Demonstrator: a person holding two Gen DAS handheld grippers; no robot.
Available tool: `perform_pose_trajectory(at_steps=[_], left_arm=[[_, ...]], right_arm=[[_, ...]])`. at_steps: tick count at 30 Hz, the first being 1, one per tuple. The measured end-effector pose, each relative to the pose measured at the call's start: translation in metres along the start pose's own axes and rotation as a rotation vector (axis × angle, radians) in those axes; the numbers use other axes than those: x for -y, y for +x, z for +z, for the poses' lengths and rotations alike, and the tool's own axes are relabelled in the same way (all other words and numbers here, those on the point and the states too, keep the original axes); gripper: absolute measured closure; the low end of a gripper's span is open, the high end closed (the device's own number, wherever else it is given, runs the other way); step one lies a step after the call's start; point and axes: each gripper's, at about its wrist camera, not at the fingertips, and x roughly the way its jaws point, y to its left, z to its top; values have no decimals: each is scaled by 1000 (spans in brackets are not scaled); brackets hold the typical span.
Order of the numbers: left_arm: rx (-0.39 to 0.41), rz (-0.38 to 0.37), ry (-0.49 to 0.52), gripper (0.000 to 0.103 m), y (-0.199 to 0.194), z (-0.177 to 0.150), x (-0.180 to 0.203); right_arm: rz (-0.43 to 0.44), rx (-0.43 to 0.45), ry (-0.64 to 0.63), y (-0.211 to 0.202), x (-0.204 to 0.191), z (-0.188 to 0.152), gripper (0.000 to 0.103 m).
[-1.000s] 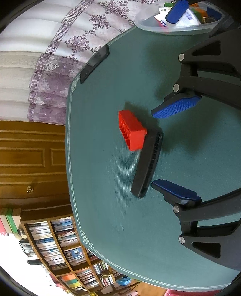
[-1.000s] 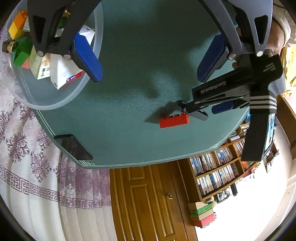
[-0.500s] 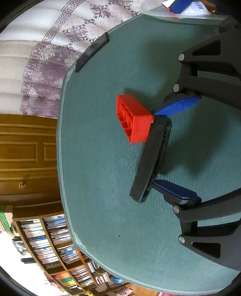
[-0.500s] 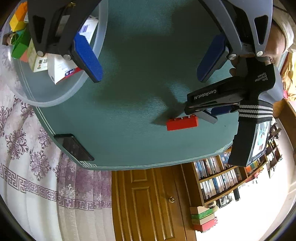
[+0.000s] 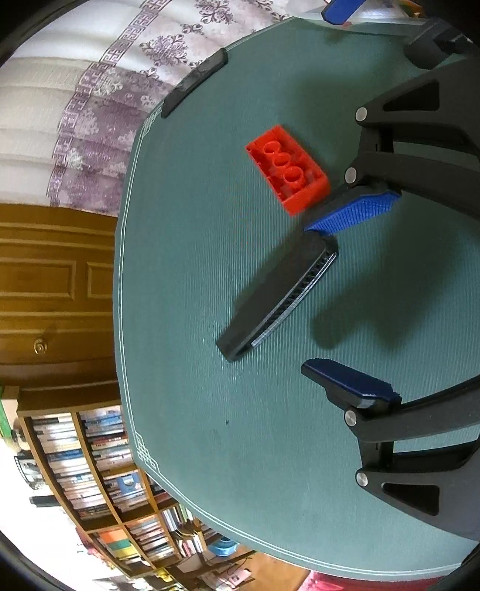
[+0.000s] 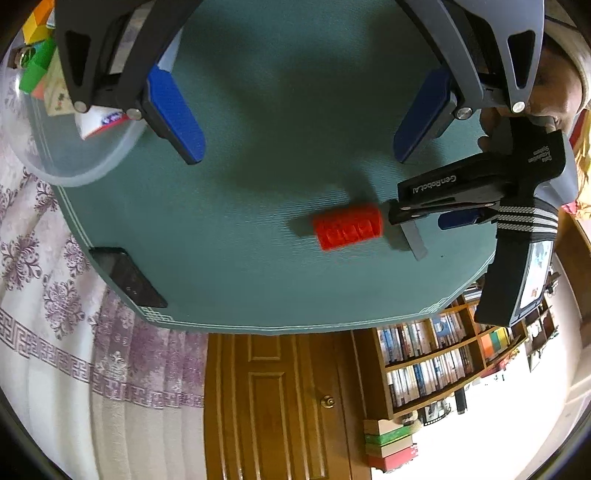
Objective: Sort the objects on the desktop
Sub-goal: 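Grasp the black harmonica with the left tool while the right tool grasps the red block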
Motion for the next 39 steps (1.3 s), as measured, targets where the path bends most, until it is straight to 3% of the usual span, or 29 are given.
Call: perform_pose_trajectory(at_steps=[8,23,39], left_arm=[[-3,-22,-67,31,-1,5,-23],[-2,-35,-134,30,-2,13,-41],[-15,21,-114,31,24,30,-34]], right_arm=[[32,-21,44,18,-4,19,1],[2,-43,-85,73,-32,30,1],[47,-91,-87,99,-32,35,29]])
